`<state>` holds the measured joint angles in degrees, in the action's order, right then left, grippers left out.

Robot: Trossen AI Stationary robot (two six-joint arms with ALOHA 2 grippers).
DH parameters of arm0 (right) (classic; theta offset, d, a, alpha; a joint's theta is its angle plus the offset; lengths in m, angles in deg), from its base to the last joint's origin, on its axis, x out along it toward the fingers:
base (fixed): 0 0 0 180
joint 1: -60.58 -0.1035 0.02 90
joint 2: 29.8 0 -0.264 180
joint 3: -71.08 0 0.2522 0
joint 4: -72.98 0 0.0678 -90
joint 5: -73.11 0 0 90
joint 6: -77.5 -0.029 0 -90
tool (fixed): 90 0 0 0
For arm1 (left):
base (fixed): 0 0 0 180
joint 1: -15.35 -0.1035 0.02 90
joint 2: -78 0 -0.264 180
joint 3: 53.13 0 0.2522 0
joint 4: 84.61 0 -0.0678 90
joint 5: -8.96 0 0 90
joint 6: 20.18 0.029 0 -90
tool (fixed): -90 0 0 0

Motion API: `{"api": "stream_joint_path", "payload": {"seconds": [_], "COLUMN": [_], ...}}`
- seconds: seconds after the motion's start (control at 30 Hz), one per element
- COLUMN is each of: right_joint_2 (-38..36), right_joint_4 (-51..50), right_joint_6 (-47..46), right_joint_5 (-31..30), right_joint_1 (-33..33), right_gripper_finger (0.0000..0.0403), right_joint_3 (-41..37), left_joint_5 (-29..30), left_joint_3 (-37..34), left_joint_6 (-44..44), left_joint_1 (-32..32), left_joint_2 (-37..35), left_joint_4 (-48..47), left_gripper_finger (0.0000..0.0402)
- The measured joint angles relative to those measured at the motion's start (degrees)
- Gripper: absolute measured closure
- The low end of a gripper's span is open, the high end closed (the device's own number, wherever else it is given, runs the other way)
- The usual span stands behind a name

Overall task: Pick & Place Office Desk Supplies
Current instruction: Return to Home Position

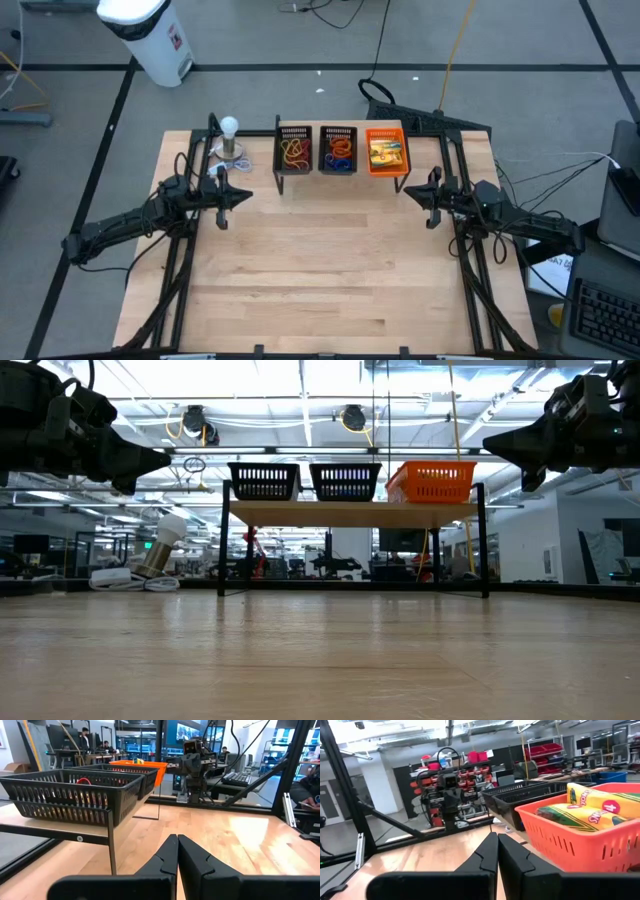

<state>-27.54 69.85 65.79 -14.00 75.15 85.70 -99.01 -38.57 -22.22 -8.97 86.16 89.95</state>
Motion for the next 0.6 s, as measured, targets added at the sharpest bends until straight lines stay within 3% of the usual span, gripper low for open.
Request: {"api": "stream_joint_path", "payload": {"seconds": [0.5, 0.6], "right_joint_2": [0.02, 0.55], "right_joint_4": [2.25, 1.15], "right_joint_6": [-2.12, -1.22], "right_joint_5": [-0.15, -2.63], "right_joint_1": [0.00, -0.02], "right_gripper_finger": [0.0401, 0.0396], "right_joint_3": [-0.07, -0.07], "left_joint_5": [0.04, 0.04], "left_joint_3": [0.02, 0.02], "left_joint_6": [-1.17, -1.20], "left_joint_1": [-0.02, -0.02], "left_joint_2": [0.02, 0.02], "left_joint_4": [0.42, 0.42], "left_gripper_finger": [0.0392, 0.0392]}}
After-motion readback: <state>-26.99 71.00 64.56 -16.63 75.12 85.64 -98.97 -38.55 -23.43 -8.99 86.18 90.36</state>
